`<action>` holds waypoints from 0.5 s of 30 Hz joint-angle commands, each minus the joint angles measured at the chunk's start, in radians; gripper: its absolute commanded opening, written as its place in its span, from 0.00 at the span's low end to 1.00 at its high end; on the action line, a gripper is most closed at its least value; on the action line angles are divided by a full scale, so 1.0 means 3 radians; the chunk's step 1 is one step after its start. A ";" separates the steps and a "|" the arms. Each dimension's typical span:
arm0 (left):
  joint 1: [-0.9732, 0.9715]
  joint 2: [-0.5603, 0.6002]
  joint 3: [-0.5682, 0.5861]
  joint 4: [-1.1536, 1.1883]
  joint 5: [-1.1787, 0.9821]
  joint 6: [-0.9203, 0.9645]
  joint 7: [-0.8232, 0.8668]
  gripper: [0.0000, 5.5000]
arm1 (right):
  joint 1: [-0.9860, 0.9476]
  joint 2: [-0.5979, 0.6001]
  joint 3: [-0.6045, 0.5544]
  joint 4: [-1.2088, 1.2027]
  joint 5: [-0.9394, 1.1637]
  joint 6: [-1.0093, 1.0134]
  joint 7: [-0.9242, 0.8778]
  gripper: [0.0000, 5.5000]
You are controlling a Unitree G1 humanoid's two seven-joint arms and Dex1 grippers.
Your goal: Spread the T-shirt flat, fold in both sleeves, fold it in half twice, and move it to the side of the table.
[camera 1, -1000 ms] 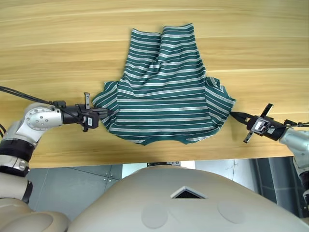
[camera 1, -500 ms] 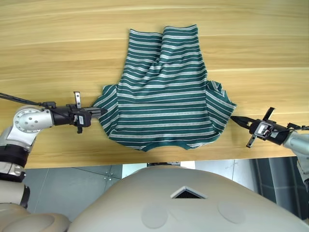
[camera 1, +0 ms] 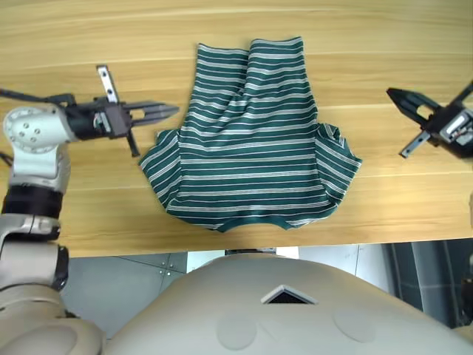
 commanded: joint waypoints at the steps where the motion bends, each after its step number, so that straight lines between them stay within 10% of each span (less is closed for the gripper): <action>1: -0.0749 -0.0511 -0.0143 0.0873 0.0682 -0.0057 0.0208 0.00 | -0.0818 0.0461 0.0475 0.0553 -0.0862 0.0189 -0.0416 0.00; 15: -0.1789 -0.1112 -0.0874 0.2510 0.2791 0.0034 0.1814 0.00 | -0.2034 0.1354 0.1112 0.1731 -0.1815 0.0435 -0.1200 0.00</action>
